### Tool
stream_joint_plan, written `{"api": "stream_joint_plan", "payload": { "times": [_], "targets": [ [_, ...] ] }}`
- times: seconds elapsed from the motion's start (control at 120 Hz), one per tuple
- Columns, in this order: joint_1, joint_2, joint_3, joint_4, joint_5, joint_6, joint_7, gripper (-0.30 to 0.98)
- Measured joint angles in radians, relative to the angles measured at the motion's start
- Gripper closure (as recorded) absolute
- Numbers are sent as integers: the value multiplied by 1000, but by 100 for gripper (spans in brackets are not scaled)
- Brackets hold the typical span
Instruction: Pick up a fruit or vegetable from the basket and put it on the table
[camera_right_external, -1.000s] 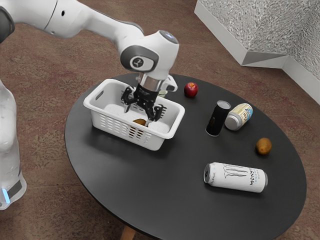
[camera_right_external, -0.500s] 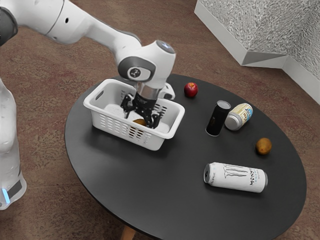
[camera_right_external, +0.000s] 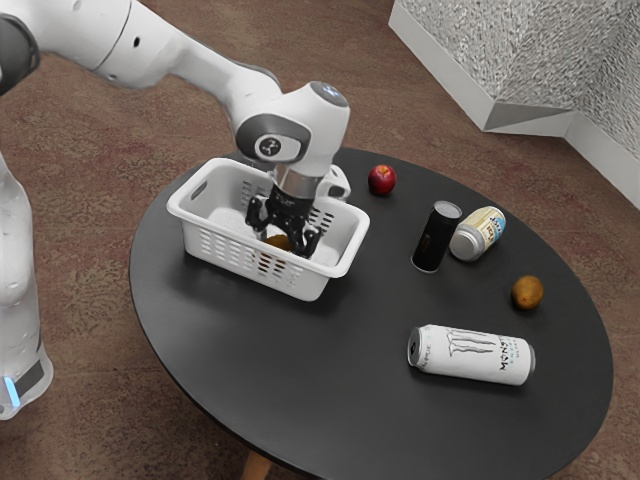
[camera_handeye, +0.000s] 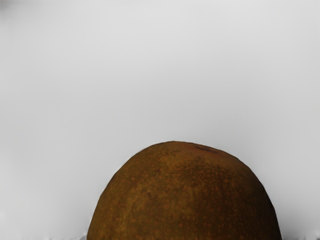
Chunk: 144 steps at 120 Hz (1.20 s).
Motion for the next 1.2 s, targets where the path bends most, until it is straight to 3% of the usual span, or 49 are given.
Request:
{"api": "stream_joint_plan", "payload": {
  "times": [0.15,0.283,0.458,0.675,0.767,0.858,1.017,1.108,1.2],
  "targets": [
    [2,-45,-6,71,5,-104,-3,50],
    [9,-50,-7,220,11,-288,-6,49],
    [5,-24,-44,425,71,-514,-3,52],
    [-13,284,-66,870,210,-692,63,52],
    [34,433,-81,1020,244,-732,112,51],
    [118,550,-190,1128,290,-750,161,52],
    [177,603,-406,1169,393,-756,230,51],
    [242,696,-558,1257,474,-751,266,51],
    [258,738,-633,1293,536,-739,298,51]
  ]
}}
